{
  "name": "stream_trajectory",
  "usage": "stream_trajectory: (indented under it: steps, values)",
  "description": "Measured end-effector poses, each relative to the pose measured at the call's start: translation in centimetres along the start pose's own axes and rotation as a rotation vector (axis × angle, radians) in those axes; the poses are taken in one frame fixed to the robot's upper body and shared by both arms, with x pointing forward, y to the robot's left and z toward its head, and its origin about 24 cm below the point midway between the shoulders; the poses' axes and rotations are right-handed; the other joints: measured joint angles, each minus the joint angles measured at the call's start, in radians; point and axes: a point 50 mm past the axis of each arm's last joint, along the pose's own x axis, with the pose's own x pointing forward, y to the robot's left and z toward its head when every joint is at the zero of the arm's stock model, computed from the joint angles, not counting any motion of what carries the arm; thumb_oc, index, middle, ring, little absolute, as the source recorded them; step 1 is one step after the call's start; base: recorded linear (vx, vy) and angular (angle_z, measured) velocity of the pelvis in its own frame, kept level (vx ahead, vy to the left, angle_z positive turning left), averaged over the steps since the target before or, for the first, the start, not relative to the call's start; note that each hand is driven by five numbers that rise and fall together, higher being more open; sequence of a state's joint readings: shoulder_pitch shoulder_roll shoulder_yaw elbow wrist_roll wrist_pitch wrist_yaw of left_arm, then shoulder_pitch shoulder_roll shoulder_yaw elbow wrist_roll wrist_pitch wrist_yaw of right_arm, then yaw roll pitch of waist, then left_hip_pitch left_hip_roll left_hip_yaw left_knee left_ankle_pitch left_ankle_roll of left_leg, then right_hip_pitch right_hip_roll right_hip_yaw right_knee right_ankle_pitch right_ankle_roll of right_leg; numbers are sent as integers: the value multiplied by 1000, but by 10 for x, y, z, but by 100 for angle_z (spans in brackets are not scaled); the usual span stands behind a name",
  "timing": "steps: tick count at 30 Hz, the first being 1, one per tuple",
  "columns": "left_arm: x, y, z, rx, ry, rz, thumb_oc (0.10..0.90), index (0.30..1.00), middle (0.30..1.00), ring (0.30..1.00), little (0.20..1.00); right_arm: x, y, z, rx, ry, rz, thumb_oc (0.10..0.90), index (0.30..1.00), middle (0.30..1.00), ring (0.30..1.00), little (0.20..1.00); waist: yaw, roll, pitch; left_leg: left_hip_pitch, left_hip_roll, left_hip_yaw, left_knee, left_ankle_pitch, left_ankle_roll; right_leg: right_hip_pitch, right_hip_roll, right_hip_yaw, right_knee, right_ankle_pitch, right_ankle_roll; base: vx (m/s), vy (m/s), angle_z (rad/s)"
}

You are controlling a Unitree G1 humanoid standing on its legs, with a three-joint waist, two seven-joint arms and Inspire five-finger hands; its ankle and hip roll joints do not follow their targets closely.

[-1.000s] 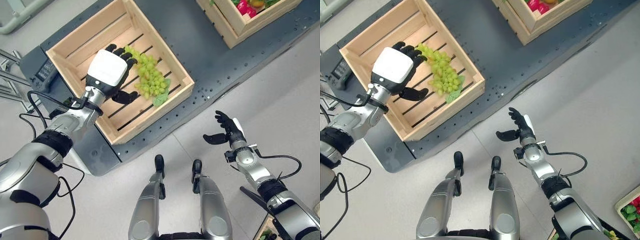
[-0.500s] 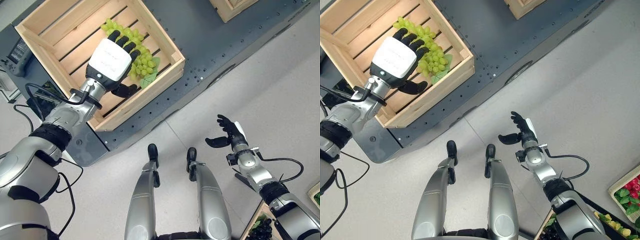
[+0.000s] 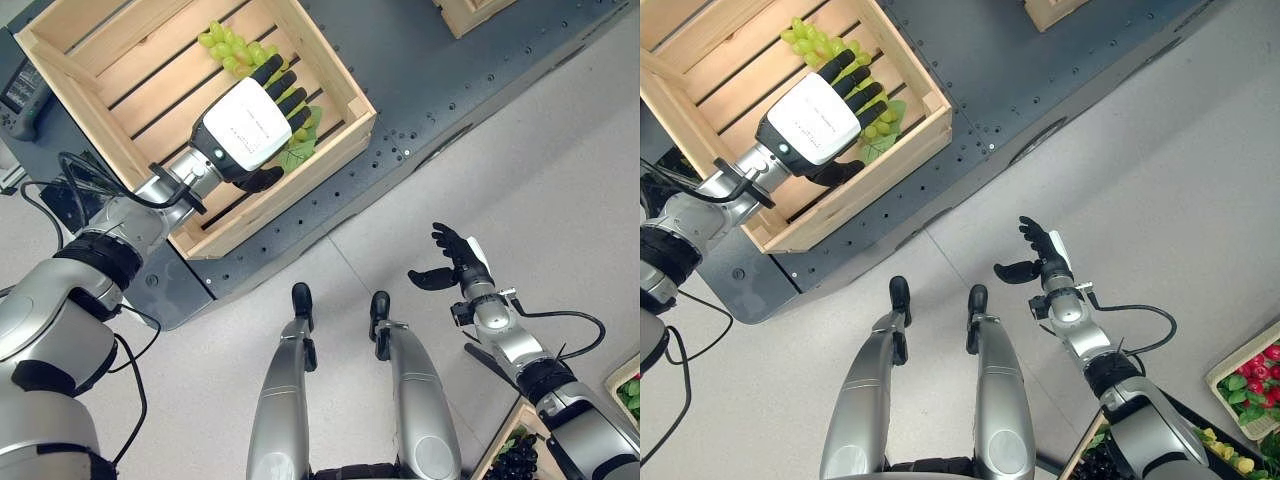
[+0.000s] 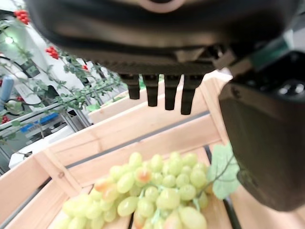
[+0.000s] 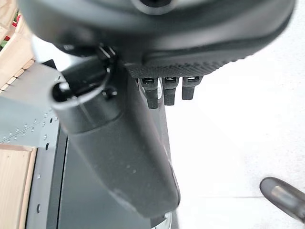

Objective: Pick up the fruits from the basket on one side to the basket on the other side

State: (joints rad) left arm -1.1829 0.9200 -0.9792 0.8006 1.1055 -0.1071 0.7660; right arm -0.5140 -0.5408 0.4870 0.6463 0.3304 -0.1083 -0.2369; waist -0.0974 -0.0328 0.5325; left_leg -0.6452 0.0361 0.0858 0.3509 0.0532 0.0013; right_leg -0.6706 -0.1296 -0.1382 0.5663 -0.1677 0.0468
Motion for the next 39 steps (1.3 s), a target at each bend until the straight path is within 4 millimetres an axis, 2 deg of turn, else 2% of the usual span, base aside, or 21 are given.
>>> stream_trajectory:
  steps: [5, 11, 23, 27, 32, 39]
  values:
    - [3, -5, -3, 51, -32, -125, 800, 900, 900, 900, 900, 0, 0, 1, 30, -3, -2, 800, 900, 900, 900, 900, -15, -6, 0, -19, 0, -3, 8, -5, 1, -9, 1, -4, -4, 1, 1, 0, 0, 0]
    - [14, 1, -19, 111, 20, -196, 800, 900, 900, 900, 900, 2, 0, 5, 37, -17, 0, 800, 900, 900, 900, 900, -28, -23, 0, -67, 0, -3, 38, -15, 8, -44, 1, -4, -2, 6, 7, 0, 0, 0]
    - [31, 17, -38, 233, 10, -193, 800, 900, 900, 900, 900, 1, 5, 16, 55, -72, 23, 800, 900, 900, 900, 900, -52, -37, -1, -110, 0, 14, 61, -26, 19, -84, 3, 16, -7, 23, 20, -3, 29, -3]
    - [37, 26, -51, 262, 47, -172, 800, 900, 900, 900, 900, 1, 8, 20, 56, -86, 33, 800, 900, 900, 900, 900, -66, -38, 0, -139, 1, 23, 75, -31, 28, -109, 4, 23, -8, 28, 25, 24, 25, -4]
    - [35, 26, -64, 306, 117, -203, 800, 900, 900, 900, 900, -1, 11, 18, 50, -84, 48, 800, 900, 900, 900, 900, -82, -41, -1, -145, 5, 30, 93, -46, 34, -106, 7, 27, -20, 32, 30, 8, 29, -5]
    - [25, 23, -81, 306, 269, -222, 800, 900, 900, 900, 900, -5, 14, 13, 54, -81, 57, 800, 900, 900, 900, 900, -78, -42, -1, -144, 6, 35, 96, -50, 36, -105, 7, 28, -20, 33, 32, 4, 18, -1]
